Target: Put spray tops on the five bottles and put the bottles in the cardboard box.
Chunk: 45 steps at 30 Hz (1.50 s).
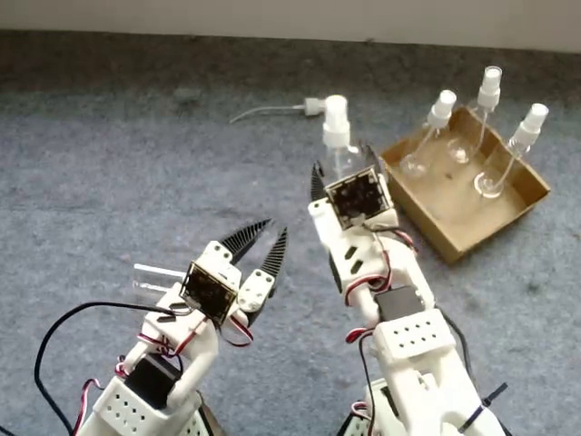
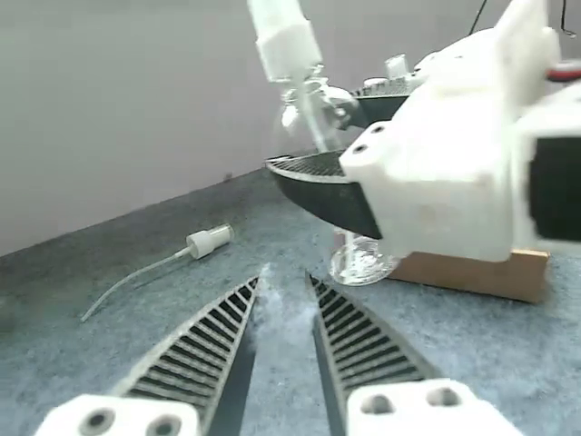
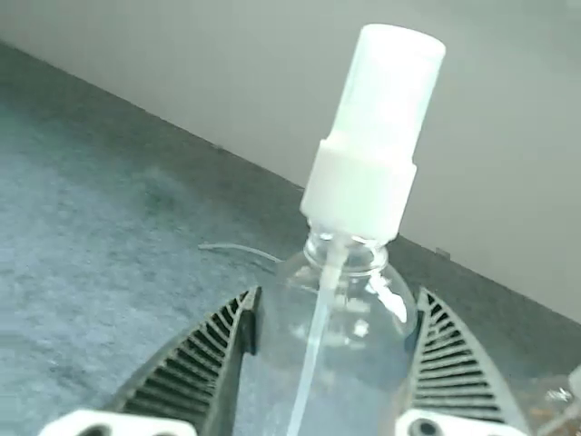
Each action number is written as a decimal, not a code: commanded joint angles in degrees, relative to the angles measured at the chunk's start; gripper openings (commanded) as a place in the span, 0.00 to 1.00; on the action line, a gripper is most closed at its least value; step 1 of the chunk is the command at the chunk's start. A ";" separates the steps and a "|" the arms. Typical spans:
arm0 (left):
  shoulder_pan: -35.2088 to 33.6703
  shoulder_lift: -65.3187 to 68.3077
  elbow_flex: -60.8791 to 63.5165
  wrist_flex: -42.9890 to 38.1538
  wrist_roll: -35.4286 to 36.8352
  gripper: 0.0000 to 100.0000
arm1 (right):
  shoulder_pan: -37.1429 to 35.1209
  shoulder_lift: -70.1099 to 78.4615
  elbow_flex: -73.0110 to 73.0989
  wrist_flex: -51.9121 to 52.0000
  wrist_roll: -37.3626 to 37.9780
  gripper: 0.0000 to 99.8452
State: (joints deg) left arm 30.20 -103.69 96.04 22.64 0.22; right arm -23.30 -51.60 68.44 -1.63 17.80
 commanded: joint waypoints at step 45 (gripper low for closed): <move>6.20 0.31 1.10 2.29 -0.26 0.03 | -13.58 -20.44 6.73 3.38 -34.29 0.20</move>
State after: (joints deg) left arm 35.21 -103.69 96.04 25.01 0.22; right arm -33.58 -70.59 76.26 -1.01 -15.78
